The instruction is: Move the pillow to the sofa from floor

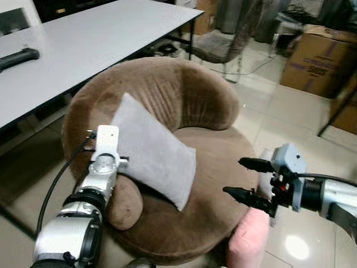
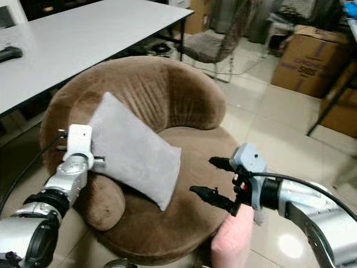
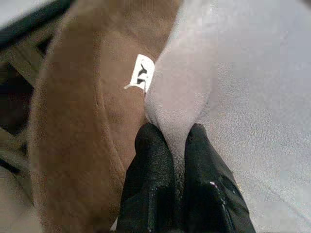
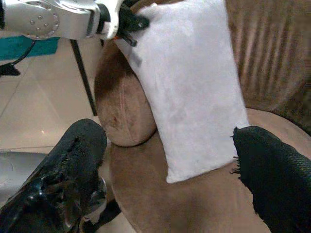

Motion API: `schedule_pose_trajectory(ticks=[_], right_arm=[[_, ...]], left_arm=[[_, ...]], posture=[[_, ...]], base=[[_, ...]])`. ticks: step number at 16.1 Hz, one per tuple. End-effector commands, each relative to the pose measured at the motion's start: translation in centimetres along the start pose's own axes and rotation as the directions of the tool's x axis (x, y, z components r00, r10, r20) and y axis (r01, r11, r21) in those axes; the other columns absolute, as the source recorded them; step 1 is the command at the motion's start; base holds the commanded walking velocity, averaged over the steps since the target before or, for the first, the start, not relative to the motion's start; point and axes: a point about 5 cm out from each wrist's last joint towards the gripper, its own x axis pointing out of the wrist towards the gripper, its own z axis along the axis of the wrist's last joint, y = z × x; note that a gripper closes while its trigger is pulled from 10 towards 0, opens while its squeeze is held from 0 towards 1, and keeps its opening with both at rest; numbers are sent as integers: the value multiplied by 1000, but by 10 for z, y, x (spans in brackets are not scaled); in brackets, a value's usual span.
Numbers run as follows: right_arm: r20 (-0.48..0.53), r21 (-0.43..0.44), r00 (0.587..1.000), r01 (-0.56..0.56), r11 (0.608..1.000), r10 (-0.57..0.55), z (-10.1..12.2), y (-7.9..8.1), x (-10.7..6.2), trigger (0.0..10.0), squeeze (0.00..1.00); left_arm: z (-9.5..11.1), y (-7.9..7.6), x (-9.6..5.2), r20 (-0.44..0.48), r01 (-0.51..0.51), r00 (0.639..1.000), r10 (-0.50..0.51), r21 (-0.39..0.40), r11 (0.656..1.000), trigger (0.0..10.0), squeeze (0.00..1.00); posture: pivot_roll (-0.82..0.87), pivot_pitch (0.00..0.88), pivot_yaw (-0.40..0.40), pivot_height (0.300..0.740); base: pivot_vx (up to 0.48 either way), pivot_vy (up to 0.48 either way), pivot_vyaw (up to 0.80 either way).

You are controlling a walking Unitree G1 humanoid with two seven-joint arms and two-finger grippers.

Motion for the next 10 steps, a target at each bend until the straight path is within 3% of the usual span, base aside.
schedule_pose_trajectory(ticks=[1,6,8,10], right_arm=[[-1,-18,1000,3,1000,-3,3,-3,1,10000,0],[-10,-29,1000,-11,999,11,2,-2,4,10000,0],[-12,-30,1000,-14,999,14,1,-1,4,10000,0],[-13,-28,1000,-16,999,16,0,-1,6,10000,0]], left_arm=[[23,14,5,96,-72,993,72,-6,997,10000,0],[49,31,9,191,-179,966,177,-7,984,10000,0],[56,34,9,233,-192,955,181,27,981,10000,0],[50,31,9,206,-171,965,162,26,985,10000,0]], posture=[[10,0,0,740],[11,0,3,740],[15,0,4,740],[18,0,4,740]], base=[[0,0,0],[0,0,0],[0,0,0],[0,0,0]])
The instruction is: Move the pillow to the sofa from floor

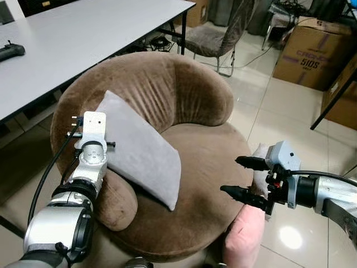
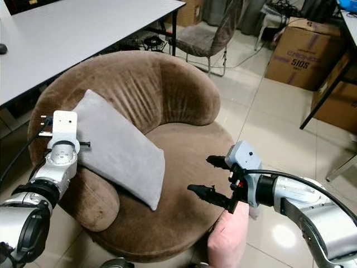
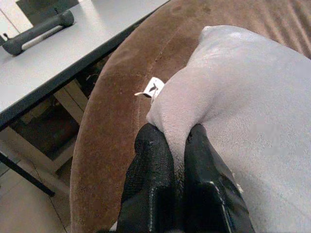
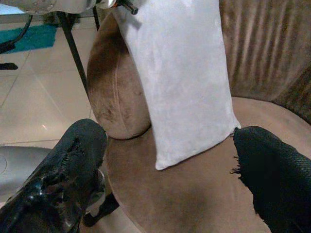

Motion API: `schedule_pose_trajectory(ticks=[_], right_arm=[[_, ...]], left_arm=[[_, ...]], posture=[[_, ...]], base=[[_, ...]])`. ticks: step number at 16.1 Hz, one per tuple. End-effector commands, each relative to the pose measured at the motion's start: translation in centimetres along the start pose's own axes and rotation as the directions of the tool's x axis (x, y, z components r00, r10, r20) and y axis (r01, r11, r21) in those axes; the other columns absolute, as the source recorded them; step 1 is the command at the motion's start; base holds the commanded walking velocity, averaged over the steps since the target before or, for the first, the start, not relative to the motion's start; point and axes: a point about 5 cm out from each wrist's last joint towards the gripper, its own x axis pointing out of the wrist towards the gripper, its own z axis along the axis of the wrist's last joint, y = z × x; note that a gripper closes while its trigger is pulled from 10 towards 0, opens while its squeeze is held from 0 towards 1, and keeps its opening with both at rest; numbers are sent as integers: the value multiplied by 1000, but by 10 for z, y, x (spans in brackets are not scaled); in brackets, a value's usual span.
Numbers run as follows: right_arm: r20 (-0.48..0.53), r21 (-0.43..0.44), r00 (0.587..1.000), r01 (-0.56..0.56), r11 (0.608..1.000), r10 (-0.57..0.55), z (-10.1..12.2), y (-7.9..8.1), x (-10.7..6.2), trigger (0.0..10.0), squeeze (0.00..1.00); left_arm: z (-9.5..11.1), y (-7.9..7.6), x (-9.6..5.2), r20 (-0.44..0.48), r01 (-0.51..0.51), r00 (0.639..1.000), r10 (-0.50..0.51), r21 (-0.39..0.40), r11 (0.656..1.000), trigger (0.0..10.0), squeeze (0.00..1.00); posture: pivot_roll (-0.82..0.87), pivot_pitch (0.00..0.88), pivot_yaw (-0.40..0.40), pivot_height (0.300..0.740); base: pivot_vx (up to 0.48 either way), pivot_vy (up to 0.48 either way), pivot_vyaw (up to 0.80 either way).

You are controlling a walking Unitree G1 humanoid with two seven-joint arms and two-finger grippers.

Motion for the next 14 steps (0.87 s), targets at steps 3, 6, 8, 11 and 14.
schedule_pose_trajectory(ticks=[3,6,8,11,14], right_arm=[[11,-20,999,-41,999,41,3,1,2,10000,0],[12,-27,999,-38,999,38,3,0,2,10000,0],[5,-29,1000,11,1000,-11,2,-6,0,10000,0],[65,-6,993,95,995,-95,8,-9,0,10000,0],[181,58,958,215,975,-222,20,-10,8,10000,0]], left_arm=[[10,1,2,49,67,997,-64,-50,997,10000,1000],[12,9,3,82,63,995,-57,-70,996,10000,1000],[25,19,4,170,93,983,-74,-105,990,10000,1000],[52,32,-12,347,250,920,-183,-160,955,10000,1000],[75,38,-56,459,387,848,-264,-197,901,10000,902]], posture=[[20,0,-2,740],[21,0,0,740],[24,0,5,740],[33,0,19,740],[38,0,22,740]], base=[[0,0,0],[0,0,0],[0,0,0],[0,0,0],[0,0,0]])
